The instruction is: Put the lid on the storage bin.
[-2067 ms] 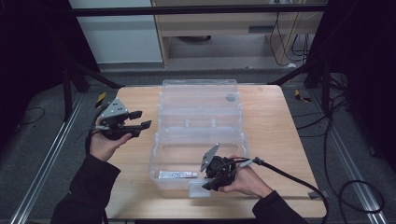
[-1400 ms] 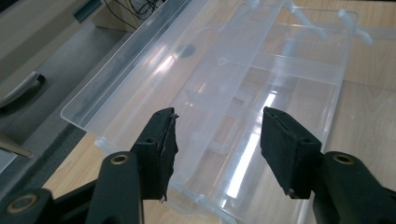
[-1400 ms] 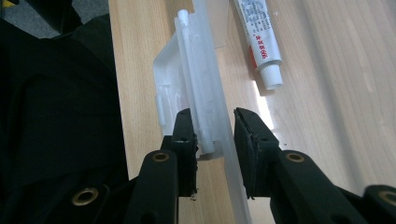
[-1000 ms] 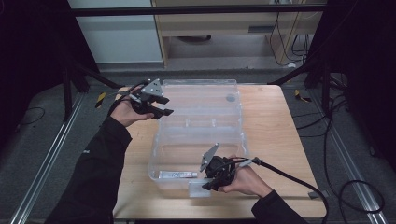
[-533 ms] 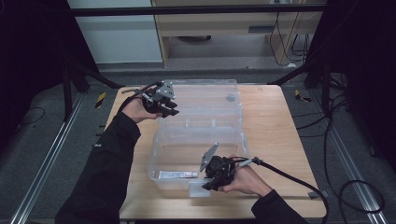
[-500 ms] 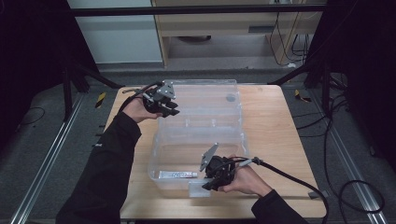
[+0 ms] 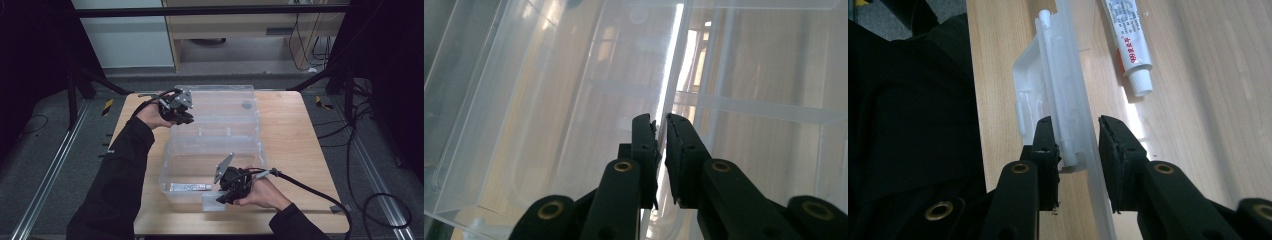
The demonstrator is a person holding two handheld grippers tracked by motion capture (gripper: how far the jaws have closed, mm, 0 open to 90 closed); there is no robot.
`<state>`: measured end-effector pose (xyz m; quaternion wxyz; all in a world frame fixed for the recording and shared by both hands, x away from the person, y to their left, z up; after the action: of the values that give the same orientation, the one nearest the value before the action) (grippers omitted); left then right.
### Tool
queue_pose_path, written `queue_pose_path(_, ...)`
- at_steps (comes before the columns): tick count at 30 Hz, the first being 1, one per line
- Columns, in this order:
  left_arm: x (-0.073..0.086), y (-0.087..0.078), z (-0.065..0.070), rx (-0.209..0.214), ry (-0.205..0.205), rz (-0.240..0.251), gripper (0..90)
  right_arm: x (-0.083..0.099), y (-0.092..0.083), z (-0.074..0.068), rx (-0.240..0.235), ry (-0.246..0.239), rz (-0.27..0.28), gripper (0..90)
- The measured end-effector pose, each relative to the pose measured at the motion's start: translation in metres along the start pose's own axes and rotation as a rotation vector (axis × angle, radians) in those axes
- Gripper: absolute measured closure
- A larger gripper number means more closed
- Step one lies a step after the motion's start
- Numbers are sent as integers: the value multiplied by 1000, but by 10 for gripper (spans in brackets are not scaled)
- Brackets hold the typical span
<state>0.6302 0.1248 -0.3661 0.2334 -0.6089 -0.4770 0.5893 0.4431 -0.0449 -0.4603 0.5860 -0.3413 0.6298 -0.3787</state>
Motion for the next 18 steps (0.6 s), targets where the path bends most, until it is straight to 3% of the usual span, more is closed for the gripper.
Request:
queue_pose_path(7,-5,2,2,2,58,-56,873,0,0,-1,8,2,1,705)
queue_pose_path(18,-13,-3,7,13,86,-100,895,-1,1,0,16,1,11,718)
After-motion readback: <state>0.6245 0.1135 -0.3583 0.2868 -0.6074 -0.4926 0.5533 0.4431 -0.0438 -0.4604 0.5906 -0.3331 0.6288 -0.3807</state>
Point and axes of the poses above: each handheld gripper's, and its own axes: y roughly forward along the jaws, x roughly out of its underside, z roughly to its right, the point moved 5 cm from there along y, roughly forward along the jaws, and after that the axes turned 8 degrees about -y, right-handed, at the moved point
